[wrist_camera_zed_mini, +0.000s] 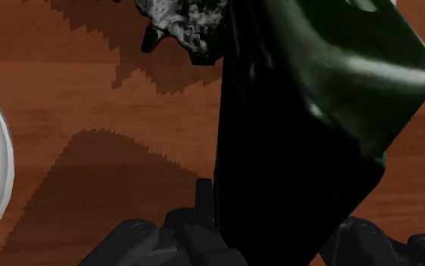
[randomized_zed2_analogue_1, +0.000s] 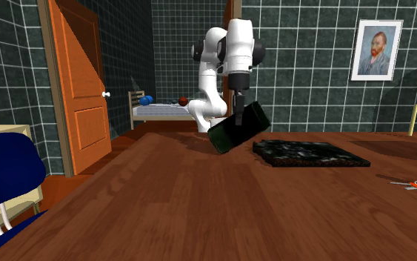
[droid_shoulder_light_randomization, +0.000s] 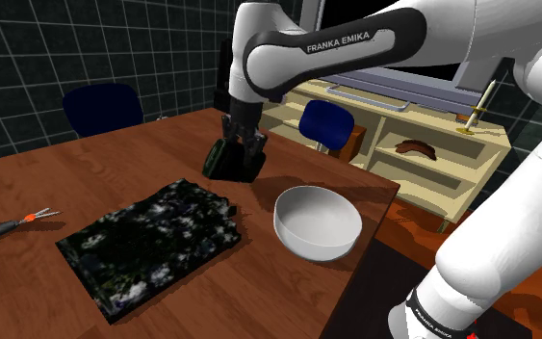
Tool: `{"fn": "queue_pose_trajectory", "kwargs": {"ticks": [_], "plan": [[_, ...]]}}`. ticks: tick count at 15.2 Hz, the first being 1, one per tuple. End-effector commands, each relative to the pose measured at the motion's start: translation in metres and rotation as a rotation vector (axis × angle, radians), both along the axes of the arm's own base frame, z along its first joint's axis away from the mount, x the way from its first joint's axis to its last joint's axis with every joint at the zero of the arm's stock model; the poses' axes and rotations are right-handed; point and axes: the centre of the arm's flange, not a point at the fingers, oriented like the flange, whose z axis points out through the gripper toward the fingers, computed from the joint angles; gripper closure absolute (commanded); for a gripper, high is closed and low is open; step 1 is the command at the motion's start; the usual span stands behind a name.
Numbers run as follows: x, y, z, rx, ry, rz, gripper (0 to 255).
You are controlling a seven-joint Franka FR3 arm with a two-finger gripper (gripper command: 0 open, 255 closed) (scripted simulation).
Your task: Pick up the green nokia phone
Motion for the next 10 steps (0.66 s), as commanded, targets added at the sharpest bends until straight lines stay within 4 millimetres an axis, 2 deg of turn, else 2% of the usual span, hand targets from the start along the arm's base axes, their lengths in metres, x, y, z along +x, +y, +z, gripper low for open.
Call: {"fn": "queue_pose_trajectory", "kwargs": {"ticks": [1,8,10], "plan": [[0.000,-0.001,0.012,0.000,-0.001,0.000,255],[0.000,-0.001,0.049,0.000,-0.001,0.000,255],[0.000,-0.001,0.049,0.000,-0.001,0.000,255]]}}
